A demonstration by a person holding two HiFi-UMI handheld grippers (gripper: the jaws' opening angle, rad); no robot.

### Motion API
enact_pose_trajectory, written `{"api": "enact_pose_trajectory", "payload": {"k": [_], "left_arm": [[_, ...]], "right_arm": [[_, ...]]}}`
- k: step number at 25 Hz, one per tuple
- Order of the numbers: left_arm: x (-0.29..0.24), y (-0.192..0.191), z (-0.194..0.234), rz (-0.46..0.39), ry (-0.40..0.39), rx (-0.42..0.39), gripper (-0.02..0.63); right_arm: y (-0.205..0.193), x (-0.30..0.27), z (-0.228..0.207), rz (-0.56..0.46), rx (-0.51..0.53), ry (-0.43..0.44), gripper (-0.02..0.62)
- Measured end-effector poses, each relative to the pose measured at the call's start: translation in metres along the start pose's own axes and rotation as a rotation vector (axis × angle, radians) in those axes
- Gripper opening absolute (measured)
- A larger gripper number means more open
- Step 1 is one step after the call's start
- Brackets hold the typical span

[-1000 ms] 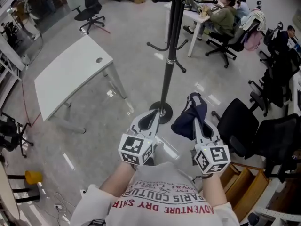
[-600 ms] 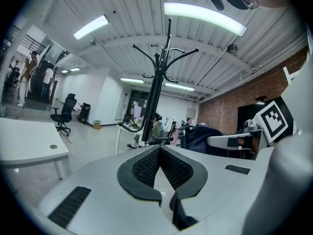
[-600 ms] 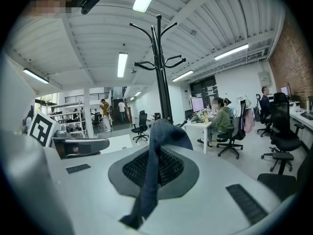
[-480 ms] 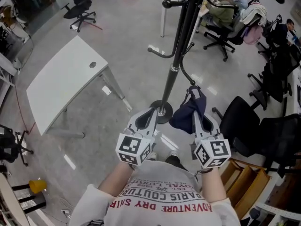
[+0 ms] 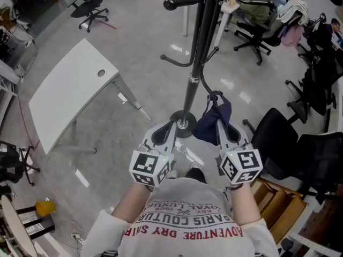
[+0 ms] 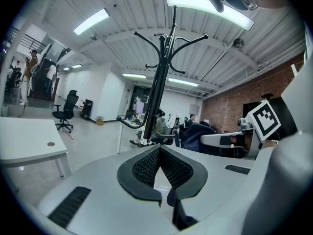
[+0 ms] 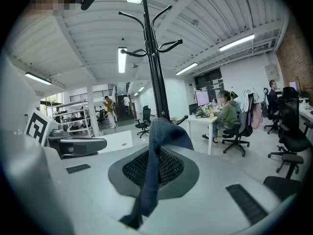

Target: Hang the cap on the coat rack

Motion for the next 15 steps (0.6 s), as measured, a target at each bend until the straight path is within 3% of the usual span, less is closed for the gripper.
{"api": "enact_pose_trajectory", "payload": {"k": [15], "left_arm": [[-0.024,-0.009,0.006,0.029,0.076,0.025,0.006]], "right_arm": [[-0.028,-0.048,-0.021,0.097,0.026,0.069,0.018]]}}
Point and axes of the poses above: the fingertips, and each gripper's own axes: x backward along the fingers, z to its left, y out of its top, the point moved 4 cm from there along x, backward along the fingers, and after that the axes turned 10 degrees about -y, right-handed, at the moved point
